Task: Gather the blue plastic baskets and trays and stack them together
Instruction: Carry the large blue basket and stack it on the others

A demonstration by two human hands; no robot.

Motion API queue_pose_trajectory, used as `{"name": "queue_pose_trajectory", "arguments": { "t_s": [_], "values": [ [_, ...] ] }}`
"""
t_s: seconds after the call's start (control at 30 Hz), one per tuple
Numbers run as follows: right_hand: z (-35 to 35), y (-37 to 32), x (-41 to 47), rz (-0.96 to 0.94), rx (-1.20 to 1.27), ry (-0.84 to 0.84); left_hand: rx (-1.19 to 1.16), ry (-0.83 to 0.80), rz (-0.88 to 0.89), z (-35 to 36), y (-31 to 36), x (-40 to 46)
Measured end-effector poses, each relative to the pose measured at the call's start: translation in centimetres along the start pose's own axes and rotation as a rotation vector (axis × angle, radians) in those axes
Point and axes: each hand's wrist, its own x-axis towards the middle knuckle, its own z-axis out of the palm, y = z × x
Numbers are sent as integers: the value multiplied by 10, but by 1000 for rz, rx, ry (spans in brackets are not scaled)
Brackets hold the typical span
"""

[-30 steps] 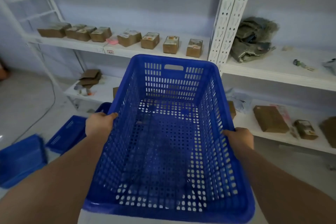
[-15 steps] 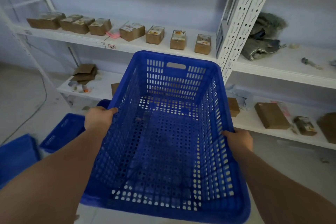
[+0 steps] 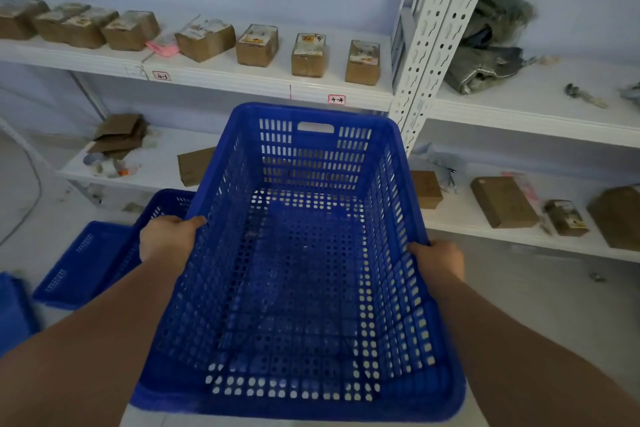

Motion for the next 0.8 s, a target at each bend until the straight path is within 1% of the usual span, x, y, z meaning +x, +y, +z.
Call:
{"name": "queue_pose_trajectory", "arguments": {
  "t_s": [0.3,0.53,0.8],
  "values": [
    [39,2,16,75,-1,8,-22,-22,-19,29,-11,45],
    [72,10,13,110,10,58,-26,-97,10,54,-30,85],
    [102,28,17,151,5,107,-54,-157,14,83,-56,108]
  ]
}}
